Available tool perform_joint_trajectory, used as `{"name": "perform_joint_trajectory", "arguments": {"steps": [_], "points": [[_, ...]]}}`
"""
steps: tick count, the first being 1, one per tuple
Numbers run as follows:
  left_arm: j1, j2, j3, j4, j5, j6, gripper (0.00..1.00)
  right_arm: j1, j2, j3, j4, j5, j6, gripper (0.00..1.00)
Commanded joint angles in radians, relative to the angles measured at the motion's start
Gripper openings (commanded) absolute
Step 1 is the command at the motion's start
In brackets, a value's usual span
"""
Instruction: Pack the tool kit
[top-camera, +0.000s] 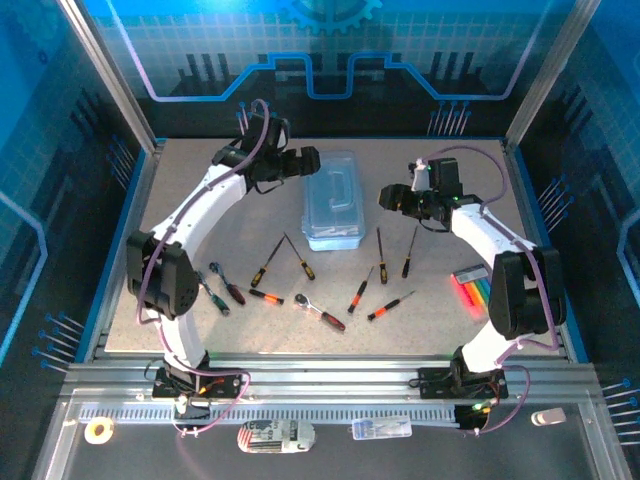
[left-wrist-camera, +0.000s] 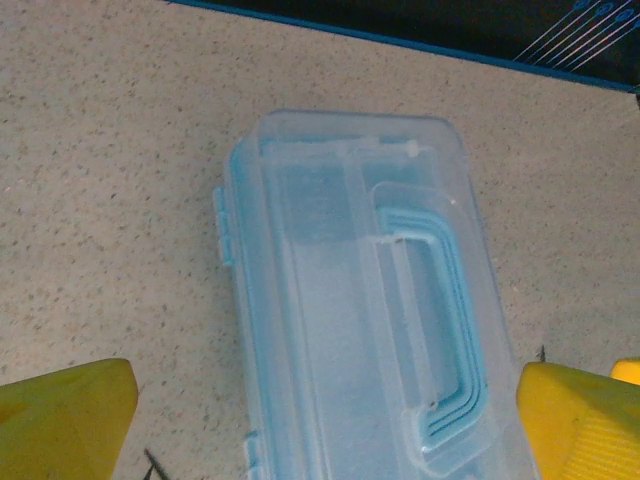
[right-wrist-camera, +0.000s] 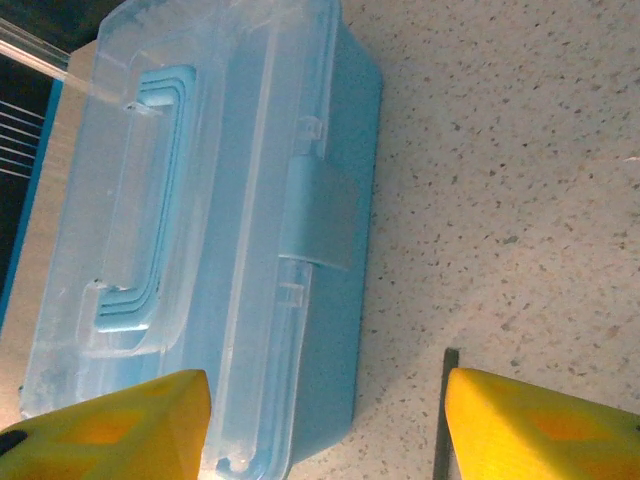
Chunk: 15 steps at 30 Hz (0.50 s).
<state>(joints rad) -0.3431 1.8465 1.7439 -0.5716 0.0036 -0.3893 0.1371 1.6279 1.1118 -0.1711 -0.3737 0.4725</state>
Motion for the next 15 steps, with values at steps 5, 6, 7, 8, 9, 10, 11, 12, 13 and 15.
{"name": "perform_joint_trajectory", "arguments": {"steps": [5, 6, 7, 8, 9, 10, 11, 12, 13, 15], "points": [[-0.041, 0.135, 0.134, -0.206, -0.006, 0.032, 0.98, 0.0, 0.045, -0.03, 0.081, -0.147, 0.061, 0.64], [-0.046, 0.142, 0.134, -0.209, -0.006, 0.032, 0.98, 0.007, 0.051, -0.033, 0.082, -0.137, 0.063, 0.63], [-0.049, 0.153, 0.134, -0.212, -0.005, 0.028, 0.98, 0.014, 0.053, -0.042, 0.086, -0.12, 0.065, 0.63], [-0.053, 0.157, 0.132, -0.211, 0.003, 0.027, 0.98, 0.018, 0.054, -0.054, 0.095, -0.105, 0.07, 0.62], [-0.056, 0.163, 0.132, -0.212, 0.009, 0.029, 0.99, 0.02, 0.056, -0.065, 0.101, -0.093, 0.077, 0.61], [-0.061, 0.166, 0.131, -0.211, 0.014, 0.03, 0.99, 0.021, 0.059, -0.079, 0.111, -0.09, 0.087, 0.6], [-0.064, 0.165, 0.129, -0.211, 0.02, 0.035, 0.99, 0.025, 0.063, -0.095, 0.131, -0.091, 0.094, 0.6], [-0.067, 0.166, 0.128, -0.208, 0.027, 0.041, 0.99, 0.028, 0.067, -0.104, 0.138, -0.089, 0.1, 0.59], [-0.069, 0.165, 0.125, -0.205, 0.037, 0.045, 0.99, 0.033, 0.074, -0.11, 0.142, -0.087, 0.107, 0.58], [-0.069, 0.161, 0.116, -0.197, 0.06, 0.052, 0.99, 0.046, 0.082, -0.116, 0.145, -0.091, 0.107, 0.58]]}}
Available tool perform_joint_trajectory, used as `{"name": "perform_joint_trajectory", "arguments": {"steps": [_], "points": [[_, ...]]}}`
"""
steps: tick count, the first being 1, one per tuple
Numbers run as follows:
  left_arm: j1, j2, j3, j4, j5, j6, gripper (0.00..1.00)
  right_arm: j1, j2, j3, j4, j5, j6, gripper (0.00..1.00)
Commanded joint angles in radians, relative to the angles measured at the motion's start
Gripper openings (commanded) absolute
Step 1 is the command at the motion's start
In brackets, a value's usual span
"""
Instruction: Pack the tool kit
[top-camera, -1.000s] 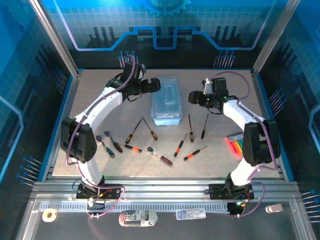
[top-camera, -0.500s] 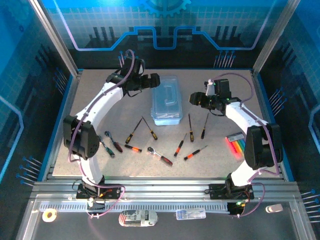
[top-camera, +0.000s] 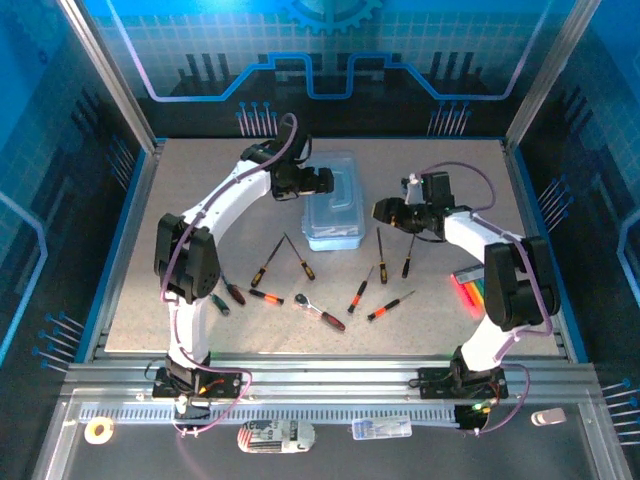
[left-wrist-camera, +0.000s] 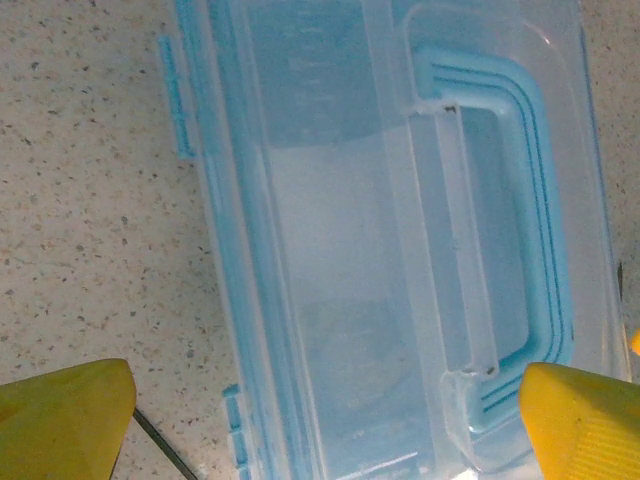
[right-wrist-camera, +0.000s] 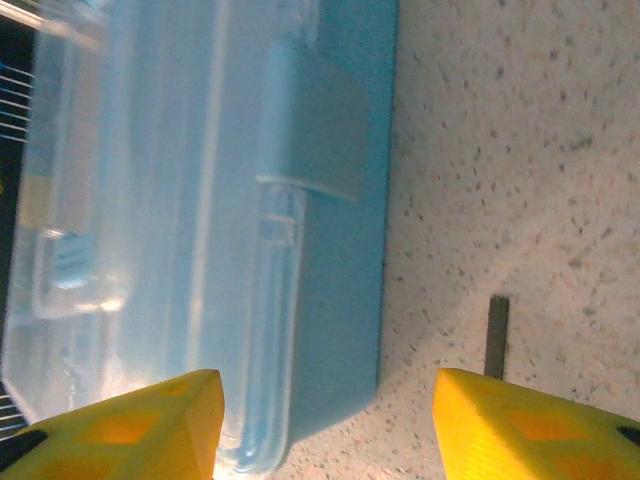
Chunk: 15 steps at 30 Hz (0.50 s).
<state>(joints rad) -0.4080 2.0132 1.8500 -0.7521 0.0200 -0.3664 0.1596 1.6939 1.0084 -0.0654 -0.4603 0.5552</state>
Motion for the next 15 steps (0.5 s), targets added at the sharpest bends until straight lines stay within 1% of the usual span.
{"name": "perform_joint_trajectory", "arguments": {"steps": [1, 6, 12, 15], "points": [[-0.005, -0.008, 0.005, -0.018, 0.05, 0.028, 0.99, 0.032, 0.016, -0.018, 0.039, 0.0, 0.024, 0.58], [-0.005, -0.021, -0.018, -0.013, 0.069, 0.042, 0.99, 0.07, 0.027, -0.029, 0.049, 0.015, 0.022, 0.58], [-0.006, -0.032, -0.028, -0.012, 0.08, 0.056, 0.99, 0.084, 0.052, -0.005, 0.037, 0.007, 0.018, 0.58], [-0.004, -0.022, 0.002, -0.028, 0.071, 0.067, 0.99, 0.084, 0.049, -0.003, 0.029, 0.008, 0.013, 0.58]]}}
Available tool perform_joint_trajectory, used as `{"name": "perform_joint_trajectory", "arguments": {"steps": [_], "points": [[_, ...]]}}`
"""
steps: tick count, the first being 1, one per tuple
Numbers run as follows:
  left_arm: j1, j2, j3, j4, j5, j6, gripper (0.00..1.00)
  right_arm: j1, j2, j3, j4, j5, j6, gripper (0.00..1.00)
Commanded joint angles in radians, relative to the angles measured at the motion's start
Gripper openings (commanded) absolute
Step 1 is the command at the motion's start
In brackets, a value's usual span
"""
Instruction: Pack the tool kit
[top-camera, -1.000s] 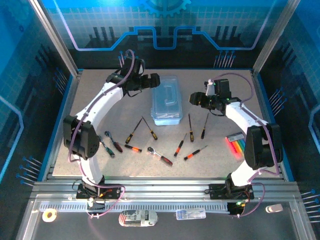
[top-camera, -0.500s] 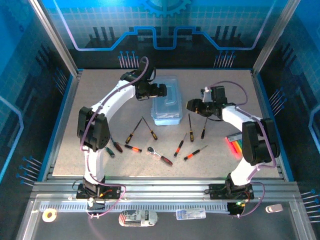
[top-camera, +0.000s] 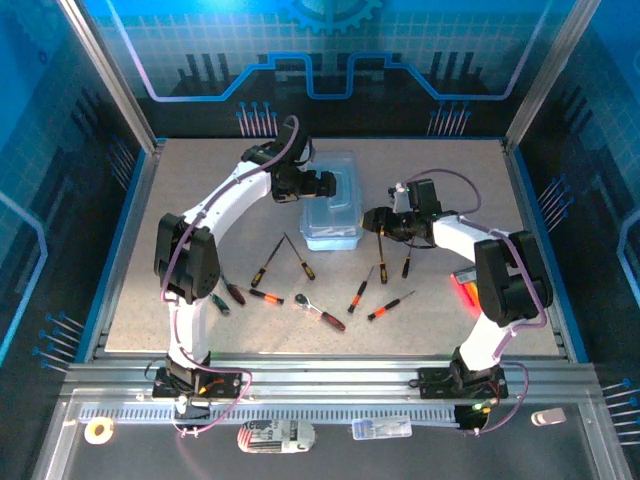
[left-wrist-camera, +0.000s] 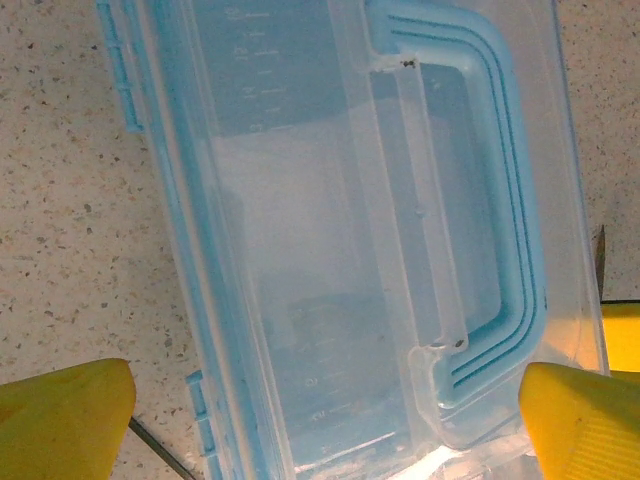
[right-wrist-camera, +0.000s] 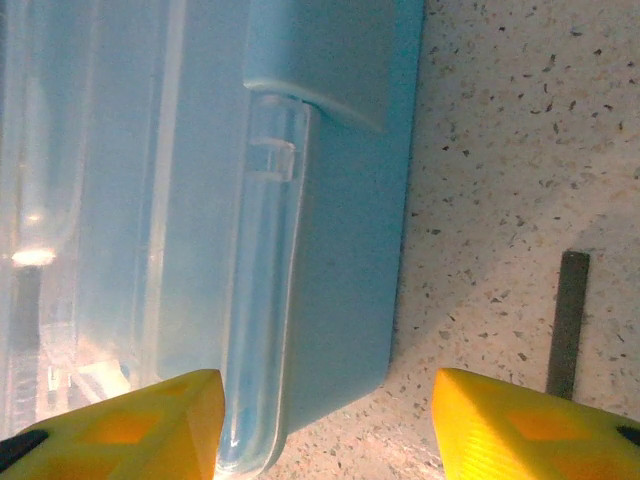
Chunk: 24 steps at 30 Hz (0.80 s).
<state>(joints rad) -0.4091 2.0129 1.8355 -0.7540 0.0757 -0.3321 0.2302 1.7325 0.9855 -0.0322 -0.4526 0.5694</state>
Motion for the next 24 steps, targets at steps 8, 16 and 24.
{"name": "perform_joint_trajectory", "arguments": {"steps": [8, 16, 24], "points": [[-0.007, 0.044, 0.155, -0.096, 0.013, 0.02, 0.99, 0.022, 0.009, 0.019, 0.004, -0.014, 0.003, 0.58], [-0.031, 0.151, 0.278, -0.186, -0.054, 0.018, 0.99, 0.029, 0.004, 0.016, 0.012, -0.023, 0.003, 0.58], [-0.049, 0.209, 0.332, -0.228, -0.18, 0.033, 0.99, 0.029, -0.014, 0.011, -0.003, -0.018, -0.016, 0.6]]}}
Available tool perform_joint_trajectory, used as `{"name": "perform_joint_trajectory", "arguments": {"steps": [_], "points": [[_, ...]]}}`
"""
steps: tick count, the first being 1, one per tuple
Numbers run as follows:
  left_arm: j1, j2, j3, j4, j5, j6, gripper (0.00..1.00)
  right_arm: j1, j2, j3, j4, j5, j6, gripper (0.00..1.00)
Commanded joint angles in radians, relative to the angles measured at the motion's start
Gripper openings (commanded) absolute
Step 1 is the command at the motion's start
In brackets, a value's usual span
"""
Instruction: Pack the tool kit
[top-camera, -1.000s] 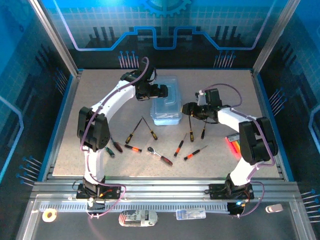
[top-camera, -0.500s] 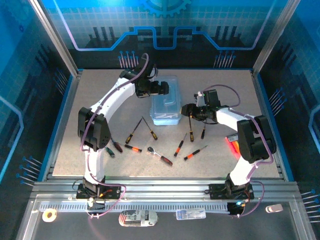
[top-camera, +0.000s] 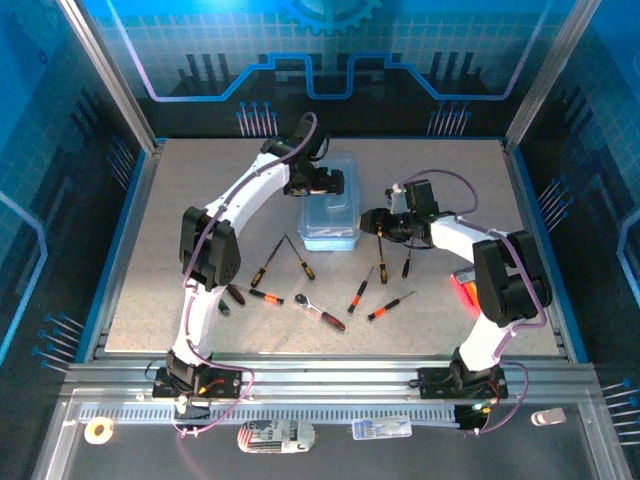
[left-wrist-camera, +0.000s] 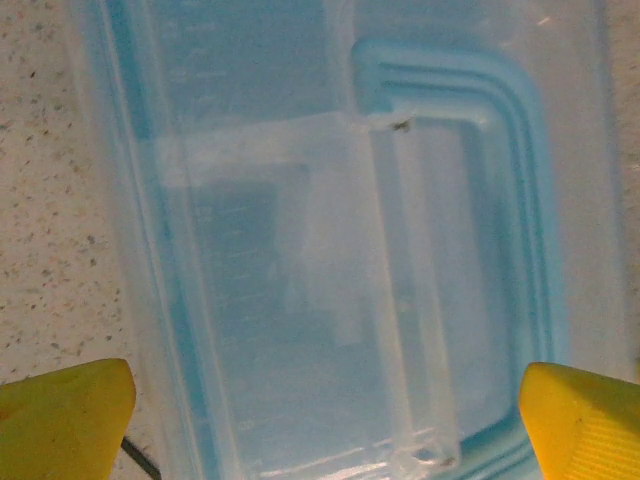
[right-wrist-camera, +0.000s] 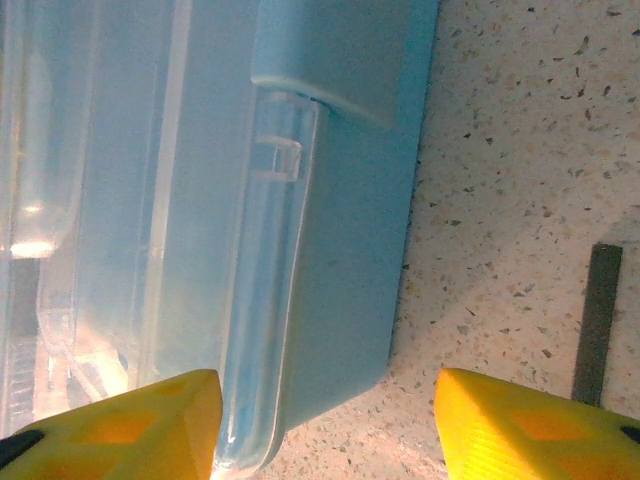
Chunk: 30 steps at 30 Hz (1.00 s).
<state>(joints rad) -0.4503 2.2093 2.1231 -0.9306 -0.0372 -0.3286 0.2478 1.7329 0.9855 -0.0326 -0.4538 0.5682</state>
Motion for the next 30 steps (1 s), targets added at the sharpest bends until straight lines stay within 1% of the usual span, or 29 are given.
{"name": "perform_joint_trajectory", "arguments": {"steps": [1, 5, 11, 13, 16, 20, 24, 26, 30], "points": [[-0.008, 0.017, 0.045, -0.049, -0.062, 0.031, 0.99, 0.009, -0.017, 0.009, -0.003, -0.015, -0.017, 0.6], [-0.01, 0.05, 0.049, -0.044, -0.033, 0.032, 0.99, -0.001, -0.022, 0.002, -0.004, -0.022, -0.021, 0.61], [-0.008, 0.076, 0.044, -0.046, -0.039, 0.037, 0.97, -0.029, -0.051, -0.007, -0.025, -0.037, -0.036, 0.61], [-0.008, 0.076, 0.035, -0.043, -0.038, 0.042, 0.94, -0.04, -0.063, -0.009, -0.032, -0.043, -0.043, 0.61], [-0.003, 0.079, 0.024, -0.042, -0.024, 0.048, 0.85, -0.055, -0.077, -0.009, -0.039, -0.05, -0.048, 0.62], [0.005, 0.064, -0.009, -0.03, -0.001, 0.048, 0.78, -0.066, -0.074, -0.006, -0.018, -0.08, -0.026, 0.62], [0.024, 0.02, -0.075, 0.028, 0.056, 0.05, 0.71, -0.07, -0.043, -0.008, 0.073, -0.165, 0.034, 0.62], [0.039, -0.011, -0.123, 0.076, 0.106, 0.053, 0.7, -0.074, -0.023, -0.003, 0.123, -0.206, 0.069, 0.63], [0.066, -0.051, -0.188, 0.138, 0.177, 0.056, 0.69, -0.081, 0.01, 0.026, 0.159, -0.227, 0.098, 0.63]]}}
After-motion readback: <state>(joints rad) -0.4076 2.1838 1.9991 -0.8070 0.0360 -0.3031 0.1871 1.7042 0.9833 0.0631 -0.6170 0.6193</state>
